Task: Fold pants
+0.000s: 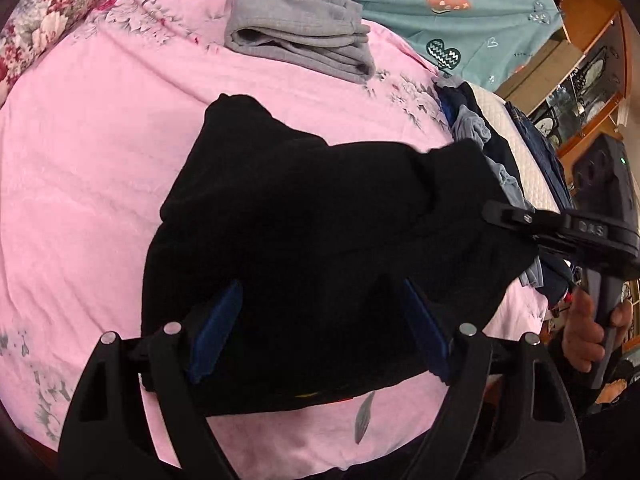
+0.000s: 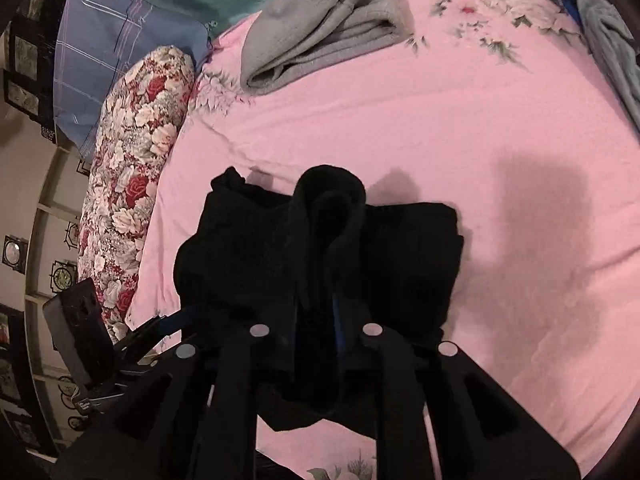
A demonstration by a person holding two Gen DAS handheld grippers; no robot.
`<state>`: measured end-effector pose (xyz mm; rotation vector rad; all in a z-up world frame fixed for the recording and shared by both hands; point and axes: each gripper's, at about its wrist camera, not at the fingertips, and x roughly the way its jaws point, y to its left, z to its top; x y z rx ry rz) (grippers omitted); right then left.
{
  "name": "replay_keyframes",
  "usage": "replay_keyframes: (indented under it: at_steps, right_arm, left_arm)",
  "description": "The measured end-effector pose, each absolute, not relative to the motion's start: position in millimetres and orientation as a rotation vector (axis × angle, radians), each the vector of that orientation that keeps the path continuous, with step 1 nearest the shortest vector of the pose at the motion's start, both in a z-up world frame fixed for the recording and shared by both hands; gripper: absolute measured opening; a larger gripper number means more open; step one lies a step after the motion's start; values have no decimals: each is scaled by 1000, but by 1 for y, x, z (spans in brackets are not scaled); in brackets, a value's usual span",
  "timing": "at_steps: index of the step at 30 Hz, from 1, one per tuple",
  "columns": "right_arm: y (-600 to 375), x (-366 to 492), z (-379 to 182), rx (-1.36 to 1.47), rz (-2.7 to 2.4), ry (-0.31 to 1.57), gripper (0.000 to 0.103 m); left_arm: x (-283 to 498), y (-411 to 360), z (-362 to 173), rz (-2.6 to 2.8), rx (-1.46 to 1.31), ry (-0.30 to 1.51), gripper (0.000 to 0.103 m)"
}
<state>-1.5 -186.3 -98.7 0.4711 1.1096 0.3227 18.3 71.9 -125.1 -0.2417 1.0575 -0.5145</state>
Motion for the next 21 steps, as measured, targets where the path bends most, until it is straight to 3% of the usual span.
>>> replay_keyframes:
  at_steps: [3, 8, 11, 12, 19, 21]
  right_arm:
    - [-203, -30, -91, 512, 283, 1079, 14]
    - [-213, -30, -145, 551, 185, 1153, 16]
    - [-212, -21, -148, 458, 140, 1172, 44]
    - [-211, -20, -141, 412, 121, 1187, 57]
    - [-179, 17, -42, 191, 241, 1072, 59]
    - [-134, 48, -43, 114, 408, 1124, 66]
  left_arm:
    - [20, 67, -130, -524, -233, 1074, 81]
    - [24, 63, -140, -511, -210, 1094, 82]
    - [18, 73, -132, -524, -231, 1090, 82]
    - [17, 78, -129, -523, -238, 1084, 82]
    - [8, 100, -115, -527, -297, 1061, 82]
    - [8, 99, -115, -546, -309, 1064, 82]
